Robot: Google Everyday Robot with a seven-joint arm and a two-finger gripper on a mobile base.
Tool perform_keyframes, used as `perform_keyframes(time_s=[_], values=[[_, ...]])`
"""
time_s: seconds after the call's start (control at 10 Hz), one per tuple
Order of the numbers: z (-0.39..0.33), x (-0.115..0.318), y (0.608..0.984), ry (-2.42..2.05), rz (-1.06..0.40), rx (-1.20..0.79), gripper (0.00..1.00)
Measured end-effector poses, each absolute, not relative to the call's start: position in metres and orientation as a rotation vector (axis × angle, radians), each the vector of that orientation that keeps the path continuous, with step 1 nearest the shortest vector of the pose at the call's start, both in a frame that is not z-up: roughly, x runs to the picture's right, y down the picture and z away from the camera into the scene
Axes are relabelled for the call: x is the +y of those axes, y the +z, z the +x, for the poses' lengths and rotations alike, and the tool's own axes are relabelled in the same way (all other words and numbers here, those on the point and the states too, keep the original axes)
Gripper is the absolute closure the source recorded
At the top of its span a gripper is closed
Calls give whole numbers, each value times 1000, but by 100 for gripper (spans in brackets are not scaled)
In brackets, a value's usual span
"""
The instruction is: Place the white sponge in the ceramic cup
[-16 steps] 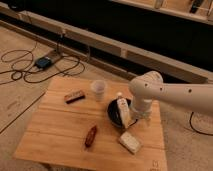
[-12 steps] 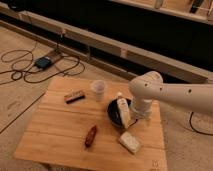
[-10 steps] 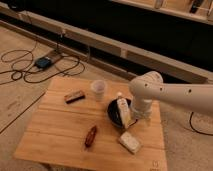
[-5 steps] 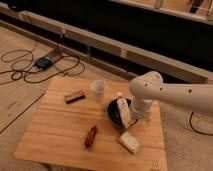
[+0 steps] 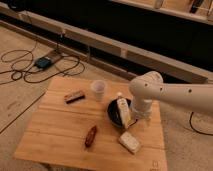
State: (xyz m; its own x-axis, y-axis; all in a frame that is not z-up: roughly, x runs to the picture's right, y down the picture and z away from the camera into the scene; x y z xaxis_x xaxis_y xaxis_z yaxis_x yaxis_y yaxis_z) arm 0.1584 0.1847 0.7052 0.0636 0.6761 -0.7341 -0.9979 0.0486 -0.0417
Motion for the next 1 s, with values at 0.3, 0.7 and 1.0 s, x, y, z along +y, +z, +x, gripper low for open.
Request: perform_keyframes(time_s=[0.3, 0.7, 1.0], values=[[158, 185, 705, 1410, -655, 625, 33], [158, 185, 706, 1402, -654, 621, 33], [139, 202, 707, 1312, -678, 523, 33]])
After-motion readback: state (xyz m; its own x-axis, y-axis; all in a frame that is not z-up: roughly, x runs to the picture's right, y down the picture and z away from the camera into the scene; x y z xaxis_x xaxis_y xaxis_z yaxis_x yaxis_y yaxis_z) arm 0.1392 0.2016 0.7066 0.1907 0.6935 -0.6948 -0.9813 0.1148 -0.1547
